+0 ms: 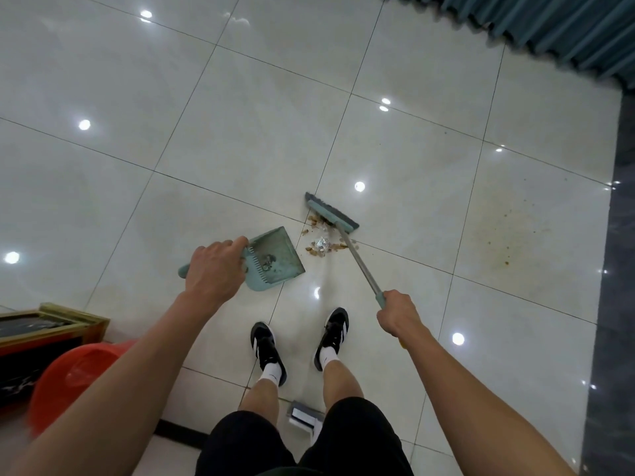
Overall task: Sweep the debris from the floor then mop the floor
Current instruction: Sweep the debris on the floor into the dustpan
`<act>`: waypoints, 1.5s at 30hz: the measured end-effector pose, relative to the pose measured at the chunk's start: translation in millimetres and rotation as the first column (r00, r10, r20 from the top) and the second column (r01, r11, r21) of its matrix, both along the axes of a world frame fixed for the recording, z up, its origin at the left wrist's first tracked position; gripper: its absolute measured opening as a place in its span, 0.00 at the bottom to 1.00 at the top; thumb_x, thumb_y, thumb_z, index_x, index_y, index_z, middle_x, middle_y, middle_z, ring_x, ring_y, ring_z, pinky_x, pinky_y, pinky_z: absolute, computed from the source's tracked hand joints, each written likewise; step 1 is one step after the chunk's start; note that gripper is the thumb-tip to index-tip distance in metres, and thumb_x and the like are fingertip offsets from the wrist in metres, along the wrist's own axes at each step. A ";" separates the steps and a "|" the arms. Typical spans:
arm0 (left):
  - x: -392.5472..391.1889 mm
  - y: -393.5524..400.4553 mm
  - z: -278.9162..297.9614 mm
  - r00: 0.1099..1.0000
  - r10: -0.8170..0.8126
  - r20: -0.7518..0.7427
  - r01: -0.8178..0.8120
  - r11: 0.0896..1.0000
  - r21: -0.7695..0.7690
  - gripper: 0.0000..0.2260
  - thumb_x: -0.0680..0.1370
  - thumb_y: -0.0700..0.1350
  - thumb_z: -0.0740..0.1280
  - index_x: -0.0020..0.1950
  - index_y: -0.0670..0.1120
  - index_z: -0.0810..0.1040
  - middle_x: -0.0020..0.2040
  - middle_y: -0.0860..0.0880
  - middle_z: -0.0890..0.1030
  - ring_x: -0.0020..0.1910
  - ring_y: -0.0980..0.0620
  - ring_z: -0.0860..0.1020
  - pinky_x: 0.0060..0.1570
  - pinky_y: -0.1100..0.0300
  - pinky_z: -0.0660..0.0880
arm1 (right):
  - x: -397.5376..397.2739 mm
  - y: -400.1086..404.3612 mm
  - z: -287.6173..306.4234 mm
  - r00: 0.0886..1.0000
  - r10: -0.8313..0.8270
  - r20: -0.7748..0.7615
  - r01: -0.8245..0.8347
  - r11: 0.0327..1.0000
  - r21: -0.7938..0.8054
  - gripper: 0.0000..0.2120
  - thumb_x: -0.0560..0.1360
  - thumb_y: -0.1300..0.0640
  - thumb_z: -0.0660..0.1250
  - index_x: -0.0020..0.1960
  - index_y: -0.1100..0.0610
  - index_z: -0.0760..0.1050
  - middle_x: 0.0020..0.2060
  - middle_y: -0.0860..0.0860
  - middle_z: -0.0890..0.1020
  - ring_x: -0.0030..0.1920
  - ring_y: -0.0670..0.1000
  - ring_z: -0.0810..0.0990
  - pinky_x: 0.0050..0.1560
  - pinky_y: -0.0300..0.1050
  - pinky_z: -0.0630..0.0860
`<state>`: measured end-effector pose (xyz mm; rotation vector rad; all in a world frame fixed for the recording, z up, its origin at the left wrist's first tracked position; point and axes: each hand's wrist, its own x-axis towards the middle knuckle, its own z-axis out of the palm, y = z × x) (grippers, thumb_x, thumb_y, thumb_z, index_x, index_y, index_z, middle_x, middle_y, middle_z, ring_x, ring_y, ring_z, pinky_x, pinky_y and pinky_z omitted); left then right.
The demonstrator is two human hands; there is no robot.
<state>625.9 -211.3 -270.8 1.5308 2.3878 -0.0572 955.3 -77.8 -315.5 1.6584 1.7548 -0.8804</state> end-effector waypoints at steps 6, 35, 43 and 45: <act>-5.3 -1.6 -3.4 1.000 0.001 -0.009 -0.001 1.000 -0.031 0.04 0.78 0.43 0.62 0.52 0.47 0.72 0.40 0.49 0.79 0.34 0.47 0.73 0.35 0.53 0.69 | -2.4 -34.3 -1.9 0.999 -0.014 -0.033 0.011 0.996 -0.085 0.14 0.73 0.66 0.60 0.57 0.59 0.74 0.46 0.55 0.77 0.36 0.51 0.75 0.31 0.40 0.72; -9.5 -20.1 11.9 0.999 0.011 0.036 -0.012 1.000 0.010 0.08 0.75 0.37 0.62 0.51 0.47 0.70 0.45 0.47 0.81 0.41 0.43 0.78 0.39 0.53 0.66 | -31.7 -84.1 63.6 0.849 -0.468 -0.244 0.378 0.862 -0.339 0.11 0.71 0.70 0.62 0.50 0.62 0.79 0.35 0.58 0.80 0.25 0.51 0.73 0.28 0.43 0.73; -25.8 -39.1 5.0 0.994 0.083 0.075 -0.088 0.994 0.068 0.06 0.76 0.40 0.64 0.52 0.47 0.73 0.41 0.49 0.80 0.36 0.45 0.75 0.39 0.52 0.73 | -24.2 -80.5 68.1 0.813 -0.493 -0.308 0.411 0.862 -0.296 0.24 0.72 0.69 0.64 0.68 0.59 0.74 0.36 0.58 0.80 0.26 0.50 0.73 0.27 0.41 0.72; -31.2 -52.2 0.6 0.986 0.133 0.098 -0.144 0.983 0.113 0.06 0.76 0.41 0.66 0.52 0.47 0.74 0.40 0.49 0.80 0.35 0.44 0.74 0.37 0.53 0.69 | -25.2 -79.8 66.7 0.816 -0.476 -0.328 0.400 0.875 -0.273 0.25 0.73 0.68 0.65 0.69 0.58 0.74 0.35 0.57 0.80 0.25 0.50 0.73 0.26 0.41 0.72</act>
